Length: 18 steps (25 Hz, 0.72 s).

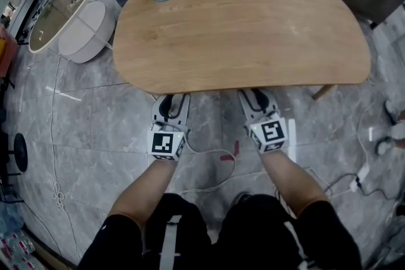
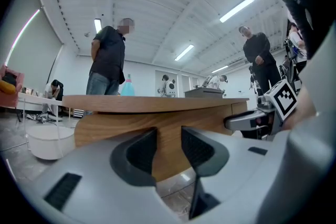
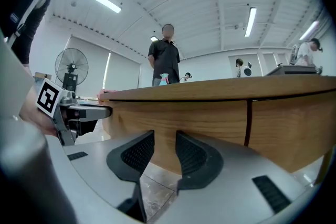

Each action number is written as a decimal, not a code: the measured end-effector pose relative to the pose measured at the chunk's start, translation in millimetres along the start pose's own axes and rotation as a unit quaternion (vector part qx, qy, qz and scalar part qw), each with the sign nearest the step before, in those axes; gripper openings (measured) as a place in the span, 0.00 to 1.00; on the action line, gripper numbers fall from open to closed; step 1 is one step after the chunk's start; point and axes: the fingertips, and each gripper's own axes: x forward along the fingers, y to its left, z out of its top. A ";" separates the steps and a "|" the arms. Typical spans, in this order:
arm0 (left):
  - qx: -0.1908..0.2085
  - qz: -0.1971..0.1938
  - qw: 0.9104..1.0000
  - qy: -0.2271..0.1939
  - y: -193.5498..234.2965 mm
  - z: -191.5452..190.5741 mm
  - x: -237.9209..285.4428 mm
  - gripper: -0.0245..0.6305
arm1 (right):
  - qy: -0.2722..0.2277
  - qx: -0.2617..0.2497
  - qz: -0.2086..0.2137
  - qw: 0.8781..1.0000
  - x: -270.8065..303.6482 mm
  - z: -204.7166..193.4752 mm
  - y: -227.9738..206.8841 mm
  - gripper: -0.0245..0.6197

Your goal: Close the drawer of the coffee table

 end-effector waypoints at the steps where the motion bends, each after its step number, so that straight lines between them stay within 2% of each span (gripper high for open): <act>1: 0.003 0.001 1.000 0.000 0.2 0.6 0.3 0.26 | 0.003 -0.002 0.002 1.000 0.0 -0.1 0.1 0.24; 5: 0.005 0.002 1.000 -0.002 -3.7 2.2 -0.4 0.26 | 0.020 -0.014 0.015 1.000 -2.6 -5.1 4.1 0.24; 8: 0.013 -0.011 1.000 -0.011 -12.6 9.6 -5.5 0.27 | 0.032 -0.010 0.021 0.999 -13.5 -13.8 15.1 0.24; 10: 0.012 -0.017 1.000 -0.001 -20.0 5.8 -16.0 0.27 | 0.045 -0.007 0.034 0.998 -27.1 -12.4 28.8 0.24; 13: -0.008 -0.012 1.000 0.019 -29.9 4.2 -34.1 0.27 | 0.055 -0.001 0.046 0.997 -46.1 0.2 45.8 0.24; 18: -0.026 -0.011 0.999 0.033 -45.7 26.0 -60.2 0.27 | 0.042 -0.010 0.055 0.998 -75.5 41.6 70.9 0.24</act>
